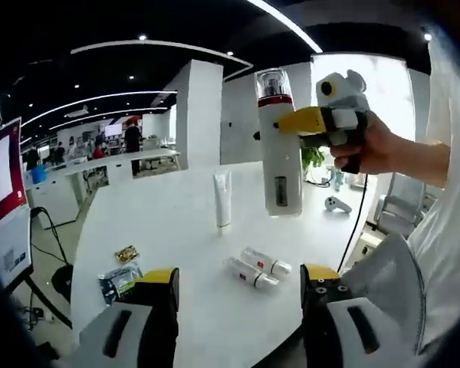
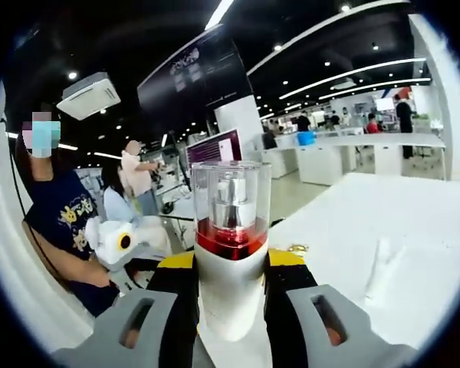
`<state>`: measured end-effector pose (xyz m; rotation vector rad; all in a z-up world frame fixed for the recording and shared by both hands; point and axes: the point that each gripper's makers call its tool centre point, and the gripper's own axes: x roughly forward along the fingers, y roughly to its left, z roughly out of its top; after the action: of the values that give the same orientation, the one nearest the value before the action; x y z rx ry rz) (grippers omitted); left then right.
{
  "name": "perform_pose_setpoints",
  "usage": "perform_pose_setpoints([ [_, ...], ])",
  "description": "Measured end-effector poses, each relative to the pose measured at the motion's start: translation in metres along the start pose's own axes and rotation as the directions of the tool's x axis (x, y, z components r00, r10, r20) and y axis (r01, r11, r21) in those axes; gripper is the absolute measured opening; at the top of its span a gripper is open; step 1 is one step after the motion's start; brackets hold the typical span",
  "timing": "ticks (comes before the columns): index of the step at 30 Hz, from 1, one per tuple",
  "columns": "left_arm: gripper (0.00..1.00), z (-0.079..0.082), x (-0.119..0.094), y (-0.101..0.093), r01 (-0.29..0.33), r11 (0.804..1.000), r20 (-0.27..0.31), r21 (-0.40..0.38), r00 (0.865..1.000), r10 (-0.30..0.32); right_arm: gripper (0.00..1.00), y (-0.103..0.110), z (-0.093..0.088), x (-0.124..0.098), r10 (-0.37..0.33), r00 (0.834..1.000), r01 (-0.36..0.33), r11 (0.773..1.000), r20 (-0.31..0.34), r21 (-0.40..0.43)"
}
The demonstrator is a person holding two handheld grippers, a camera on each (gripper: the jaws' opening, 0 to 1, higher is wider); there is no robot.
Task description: Arrange the skincare products in the storage area until every visible bottle or jar stands upright without overlapping.
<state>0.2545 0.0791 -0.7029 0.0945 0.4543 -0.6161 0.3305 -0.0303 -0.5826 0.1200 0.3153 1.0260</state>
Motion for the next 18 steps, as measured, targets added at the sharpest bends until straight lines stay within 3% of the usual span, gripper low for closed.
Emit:
perform_pose_setpoints([
  [3,0.69,-0.013,0.000,0.004,-0.028,0.998,-0.037,0.056,0.999,0.030,0.29,-0.030,-0.006,-0.009,-0.059,0.998,0.059,0.998,0.007,-0.010],
  [4,0.71,-0.023,0.000,0.006,-0.042,0.997,-0.073,0.061,0.996,0.047,0.29,-0.039,-0.009,-0.011,-0.073,0.997,0.073,0.997,0.000,-0.005],
  [7,0.74,-0.036,0.006,0.004,-0.037,0.998,-0.090,0.046,0.995,0.041,0.29,-0.075,-0.017,-0.018,-0.153,0.988,0.153,0.988,-0.007,0.009],
  [9,0.74,-0.048,0.009,0.005,-0.057,0.996,-0.133,0.062,0.989,0.065,0.29,-0.092,-0.022,-0.019,-0.177,0.984,0.177,0.984,-0.017,-0.002],
  [11,0.73,-0.048,0.015,0.006,-0.071,0.994,-0.123,0.089,0.989,0.081,0.29,-0.106,-0.027,-0.019,-0.202,0.979,0.202,0.979,-0.023,0.001],
  [15,0.68,-0.051,0.024,0.023,-0.101,0.990,-0.159,0.097,0.980,0.116,0.29,-0.136,-0.043,-0.015,-0.252,0.967,0.252,0.968,-0.036,-0.003],
  [18,0.65,-0.053,0.030,0.030,-0.113,0.992,-0.161,0.059,0.979,0.121,0.29,-0.160,-0.059,-0.011,-0.275,0.960,0.277,0.961,-0.056,0.024],
])
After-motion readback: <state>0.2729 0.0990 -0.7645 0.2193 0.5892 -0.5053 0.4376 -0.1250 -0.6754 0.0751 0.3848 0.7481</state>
